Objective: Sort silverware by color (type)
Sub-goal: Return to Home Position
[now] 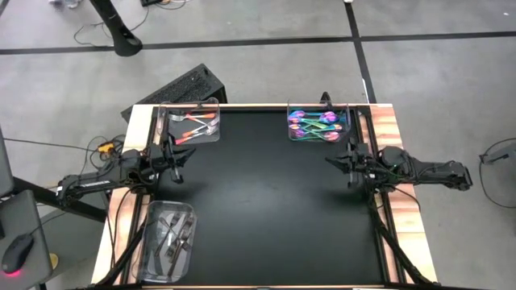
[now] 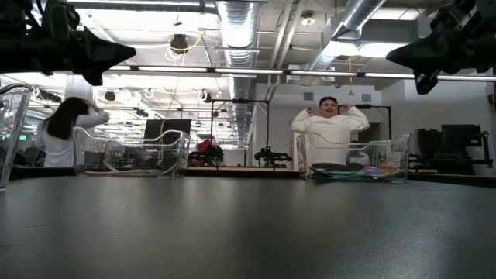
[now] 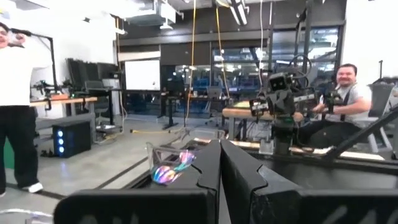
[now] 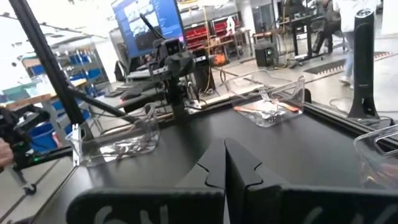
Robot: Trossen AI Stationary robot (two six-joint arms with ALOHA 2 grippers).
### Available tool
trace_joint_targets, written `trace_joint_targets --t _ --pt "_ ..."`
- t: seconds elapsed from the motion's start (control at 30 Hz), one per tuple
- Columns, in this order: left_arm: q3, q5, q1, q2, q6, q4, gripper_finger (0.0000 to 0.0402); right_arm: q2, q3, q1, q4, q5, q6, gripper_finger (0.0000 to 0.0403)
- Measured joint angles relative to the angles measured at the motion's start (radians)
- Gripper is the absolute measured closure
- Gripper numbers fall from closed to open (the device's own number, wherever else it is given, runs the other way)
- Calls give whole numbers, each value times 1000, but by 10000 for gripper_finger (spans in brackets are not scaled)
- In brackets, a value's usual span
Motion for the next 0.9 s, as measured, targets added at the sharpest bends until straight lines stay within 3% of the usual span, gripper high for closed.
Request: trace_joint_targets --t 0.2,0.57,0.77,0.9 --pt "-1 -3 0 2 19 -85 401 0 -149 46 199 15 -29 391" --pt "-2 10 1 3 16 -165 401 -21 -150 56 165 23 -86 391" --pt "0 10 1 0 -19 -89 401 -26 -151 55 139 19 -86 391" --pt "71 78 1 0 -45 -135 401 -26 -151 55 136 18 -68 391"
